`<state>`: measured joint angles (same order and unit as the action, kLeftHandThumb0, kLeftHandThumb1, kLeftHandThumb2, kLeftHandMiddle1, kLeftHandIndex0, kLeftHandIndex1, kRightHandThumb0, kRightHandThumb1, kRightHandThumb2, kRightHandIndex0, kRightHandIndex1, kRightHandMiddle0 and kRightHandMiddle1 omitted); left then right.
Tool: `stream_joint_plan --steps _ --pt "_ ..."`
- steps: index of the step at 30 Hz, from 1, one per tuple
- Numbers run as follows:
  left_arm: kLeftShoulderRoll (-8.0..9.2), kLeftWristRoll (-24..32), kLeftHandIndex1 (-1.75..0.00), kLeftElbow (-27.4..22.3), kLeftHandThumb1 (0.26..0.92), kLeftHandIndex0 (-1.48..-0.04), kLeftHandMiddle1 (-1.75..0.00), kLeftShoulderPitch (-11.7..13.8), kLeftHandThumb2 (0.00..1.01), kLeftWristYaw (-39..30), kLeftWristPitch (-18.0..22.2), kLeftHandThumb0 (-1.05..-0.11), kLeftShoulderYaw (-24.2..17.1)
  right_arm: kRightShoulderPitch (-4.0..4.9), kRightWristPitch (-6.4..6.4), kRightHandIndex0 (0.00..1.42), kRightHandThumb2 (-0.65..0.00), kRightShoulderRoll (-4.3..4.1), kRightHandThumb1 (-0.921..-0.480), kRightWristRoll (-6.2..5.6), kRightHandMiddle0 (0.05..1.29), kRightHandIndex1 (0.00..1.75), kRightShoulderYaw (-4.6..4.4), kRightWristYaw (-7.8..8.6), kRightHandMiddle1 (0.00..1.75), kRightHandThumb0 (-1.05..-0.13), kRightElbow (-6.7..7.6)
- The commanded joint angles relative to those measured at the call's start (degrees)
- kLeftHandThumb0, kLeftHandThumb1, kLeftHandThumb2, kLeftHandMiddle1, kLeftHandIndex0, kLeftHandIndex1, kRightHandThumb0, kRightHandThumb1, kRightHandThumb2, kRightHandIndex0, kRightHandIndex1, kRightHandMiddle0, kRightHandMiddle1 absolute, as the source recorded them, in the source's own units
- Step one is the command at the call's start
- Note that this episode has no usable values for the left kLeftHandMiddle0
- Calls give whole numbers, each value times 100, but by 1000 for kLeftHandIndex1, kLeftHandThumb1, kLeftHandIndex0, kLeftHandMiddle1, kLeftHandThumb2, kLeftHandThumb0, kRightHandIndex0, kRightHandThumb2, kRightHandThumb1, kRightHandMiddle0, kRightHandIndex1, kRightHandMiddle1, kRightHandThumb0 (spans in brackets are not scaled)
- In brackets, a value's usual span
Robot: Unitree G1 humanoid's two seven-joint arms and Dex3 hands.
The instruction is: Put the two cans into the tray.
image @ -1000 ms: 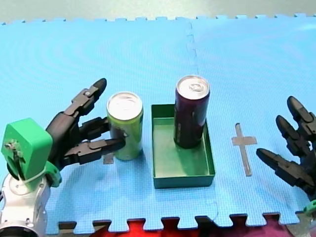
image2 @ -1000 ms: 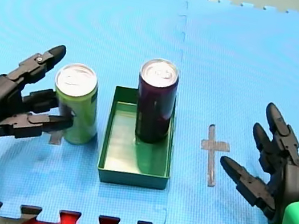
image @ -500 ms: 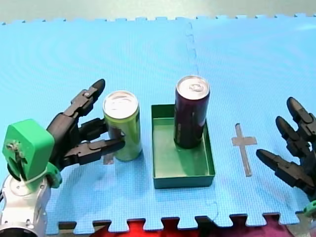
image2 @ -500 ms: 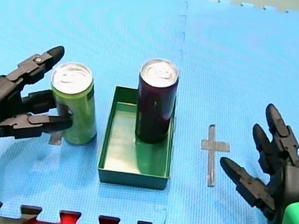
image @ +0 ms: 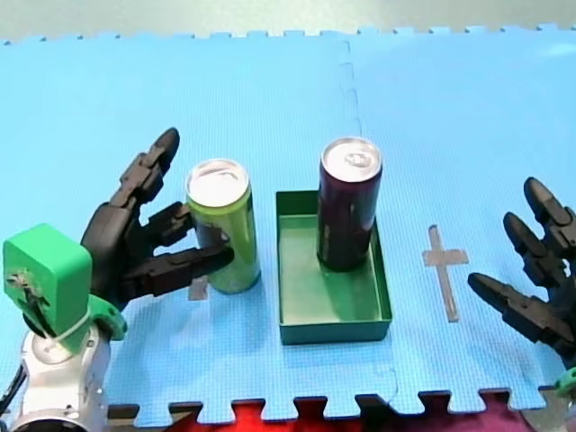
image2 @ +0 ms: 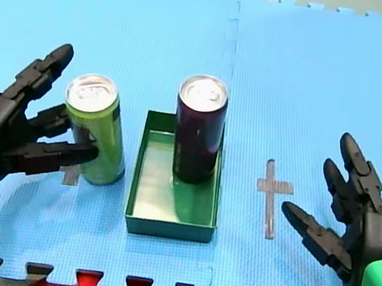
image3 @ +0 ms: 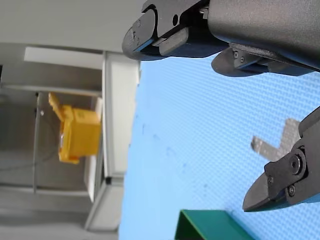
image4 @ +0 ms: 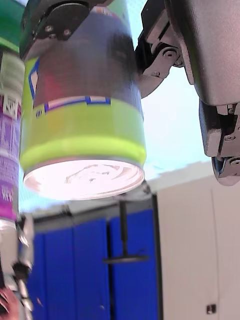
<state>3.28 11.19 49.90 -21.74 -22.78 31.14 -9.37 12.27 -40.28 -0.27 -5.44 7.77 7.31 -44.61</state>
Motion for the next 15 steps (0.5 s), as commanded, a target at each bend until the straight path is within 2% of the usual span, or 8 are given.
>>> stream_joint_plan --steps 1,14,15 --pt "4 39 -26 -6 741 -251 -73 1 38 -11 -9 -156 -30 -16 9 388 0 -25 -718 -10 331 0 4 2 0 -753 33" --pt "-14 113 -10 -136 766 -307 -166 21 21 -3 -209 -170 -91 7 6 385 0 -26 -711 -32 333 0 9 38 0 -743 -13" --pt "-29 162 -6 -136 770 -320 -467 17 13 -41 -227 -175 -115 10 0 385 0 -27 -710 -34 333 0 12 43 1 -742 -24"
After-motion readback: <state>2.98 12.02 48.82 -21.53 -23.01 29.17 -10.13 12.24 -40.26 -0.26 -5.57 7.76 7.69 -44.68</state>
